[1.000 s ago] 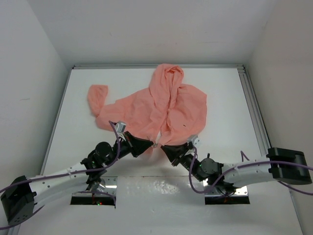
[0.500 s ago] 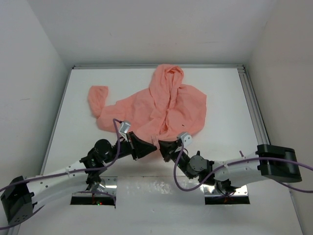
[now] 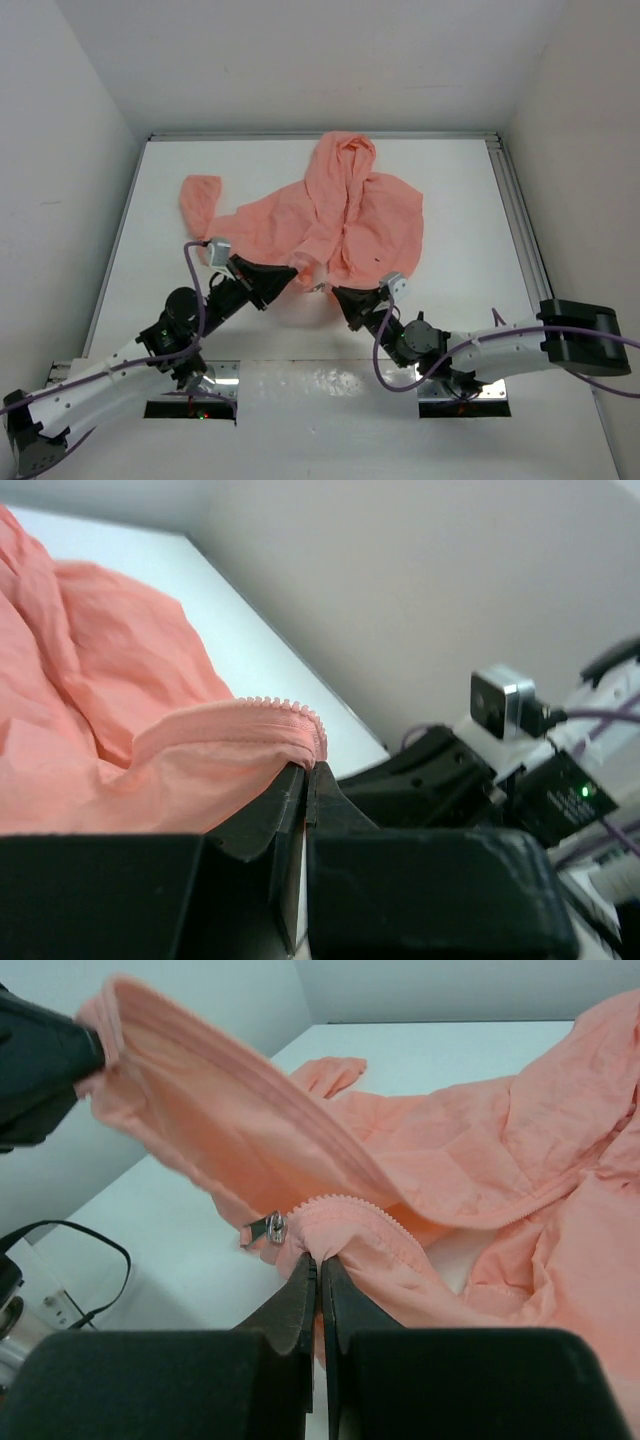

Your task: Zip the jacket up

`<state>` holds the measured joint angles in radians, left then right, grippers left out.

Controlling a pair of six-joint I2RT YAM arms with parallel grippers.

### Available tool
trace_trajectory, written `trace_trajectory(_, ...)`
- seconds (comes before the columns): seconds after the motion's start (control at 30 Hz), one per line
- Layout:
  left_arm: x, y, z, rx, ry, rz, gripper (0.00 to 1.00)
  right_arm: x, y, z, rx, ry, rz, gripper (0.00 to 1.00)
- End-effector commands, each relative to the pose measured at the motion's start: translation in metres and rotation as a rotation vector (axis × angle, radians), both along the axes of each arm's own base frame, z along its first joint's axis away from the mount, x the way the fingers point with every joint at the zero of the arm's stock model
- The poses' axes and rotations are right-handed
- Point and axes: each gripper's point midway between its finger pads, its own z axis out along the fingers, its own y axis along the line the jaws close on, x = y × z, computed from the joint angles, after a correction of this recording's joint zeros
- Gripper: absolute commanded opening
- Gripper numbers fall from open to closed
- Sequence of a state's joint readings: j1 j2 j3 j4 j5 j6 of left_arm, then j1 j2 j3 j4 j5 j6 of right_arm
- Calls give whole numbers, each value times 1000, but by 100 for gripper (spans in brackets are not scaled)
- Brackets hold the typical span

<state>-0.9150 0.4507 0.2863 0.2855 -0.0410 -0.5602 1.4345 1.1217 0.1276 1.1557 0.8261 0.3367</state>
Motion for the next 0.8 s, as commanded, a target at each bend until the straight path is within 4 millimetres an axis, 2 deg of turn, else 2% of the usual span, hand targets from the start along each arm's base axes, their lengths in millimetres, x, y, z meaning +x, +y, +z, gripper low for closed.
trace_trajectory(0.0,17,11,11,6,-16,110,0,-2,-4,22,105,-18,14,0)
trace_trajectory(0.07,16,5,12,11,-16,85,0,-4,-6,28,131,-33,29,0)
trace_trajectory(0.17,23,2,-2,30,25,107,0,-8,-6,32,148,-49,59,0)
trace_trajectory(0.23,23,-2,1,40,14,94,0,-11,-3,35,153,-56,82,0)
trace_trajectory(0.37,17,-18,-4,52,16,12,0,-13,-3,39,170,-57,95,0)
trace_trajectory(0.53,14,-20,-4,29,15,-7,0,-16,-5,45,200,-59,115,0)
trace_trajectory(0.77,-2,-28,-5,-13,10,-104,0,-15,-7,48,208,-63,102,0)
